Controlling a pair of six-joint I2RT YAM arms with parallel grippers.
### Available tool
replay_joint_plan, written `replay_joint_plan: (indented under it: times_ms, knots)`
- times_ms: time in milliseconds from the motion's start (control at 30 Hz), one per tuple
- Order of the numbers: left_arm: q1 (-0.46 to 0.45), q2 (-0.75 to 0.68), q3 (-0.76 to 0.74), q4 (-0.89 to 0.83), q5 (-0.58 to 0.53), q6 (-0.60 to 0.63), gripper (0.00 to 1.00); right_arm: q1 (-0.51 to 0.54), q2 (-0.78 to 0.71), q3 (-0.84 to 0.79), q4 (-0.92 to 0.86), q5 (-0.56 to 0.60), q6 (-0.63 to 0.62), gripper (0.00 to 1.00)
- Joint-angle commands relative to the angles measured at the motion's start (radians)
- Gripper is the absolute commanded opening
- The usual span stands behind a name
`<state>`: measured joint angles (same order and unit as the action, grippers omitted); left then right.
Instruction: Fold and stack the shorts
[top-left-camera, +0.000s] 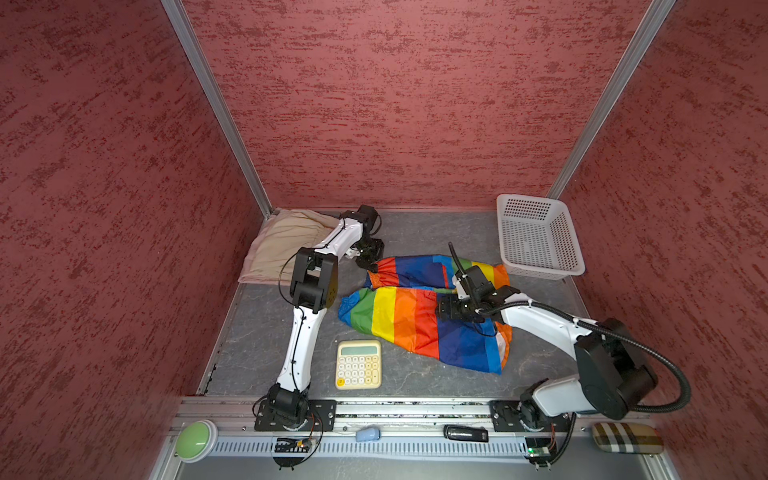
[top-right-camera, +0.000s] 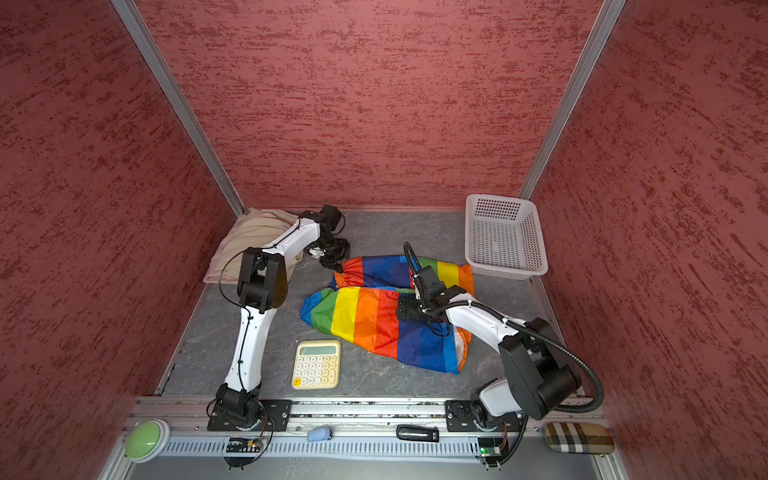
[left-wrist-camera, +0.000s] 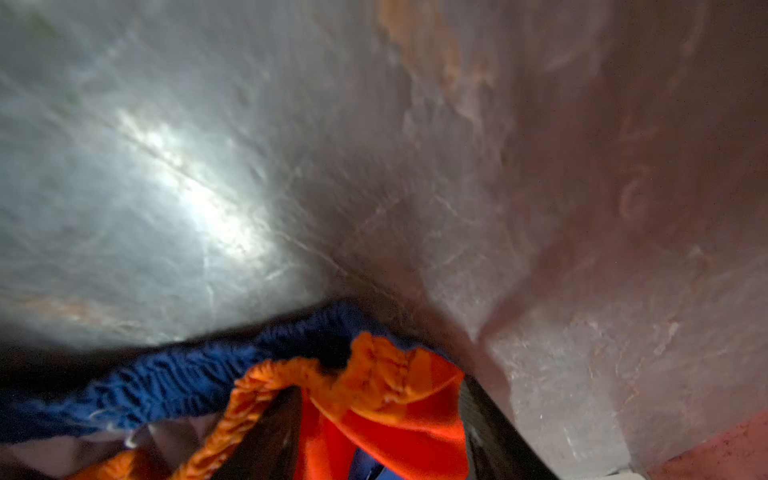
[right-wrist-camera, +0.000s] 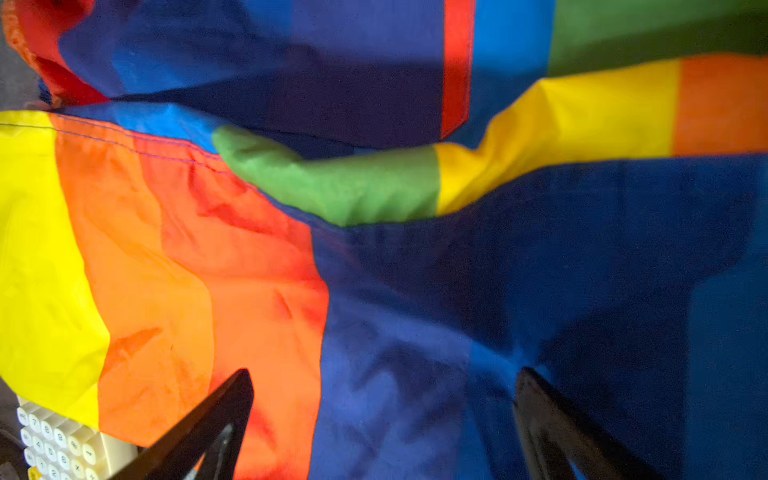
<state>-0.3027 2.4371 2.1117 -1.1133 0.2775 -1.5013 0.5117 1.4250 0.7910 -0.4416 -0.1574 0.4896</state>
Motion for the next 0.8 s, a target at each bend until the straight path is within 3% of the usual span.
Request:
replay_joint_plan:
  times_ms: [0,67,167,233,400,567,767]
  knots:
    - [0.001,0.046,0.007,-0.02,-0.039,-0.015,0.5,-0.001,-0.04,-0.012,0.013,0.012,0.006,0.99]
    - [0.005,0.047,-0.014,-0.015,-0.053,-0.01,0.42,-0.001,-0.052,-0.014,0.003,0.026,0.003,0.99]
    - [0.019,0.025,-0.084,0.059,-0.045,-0.001,0.12,-0.001,-0.069,-0.015,-0.006,0.041,0.006,0.99]
    - [0.029,-0.006,-0.144,0.142,-0.033,0.01,0.0,-0.002,-0.079,-0.004,-0.015,0.039,0.007,0.99]
    - [0.086,-0.183,-0.289,0.353,-0.075,0.089,0.0,-0.064,-0.114,0.11,-0.113,0.111,0.023,0.99]
    - [0.12,-0.404,-0.452,0.613,-0.129,0.313,0.0,-0.189,-0.11,0.199,-0.049,0.099,0.128,0.99]
    - [0.09,-0.543,-0.618,0.732,-0.082,0.423,0.0,-0.239,0.124,0.389,0.055,0.07,0.21,0.99]
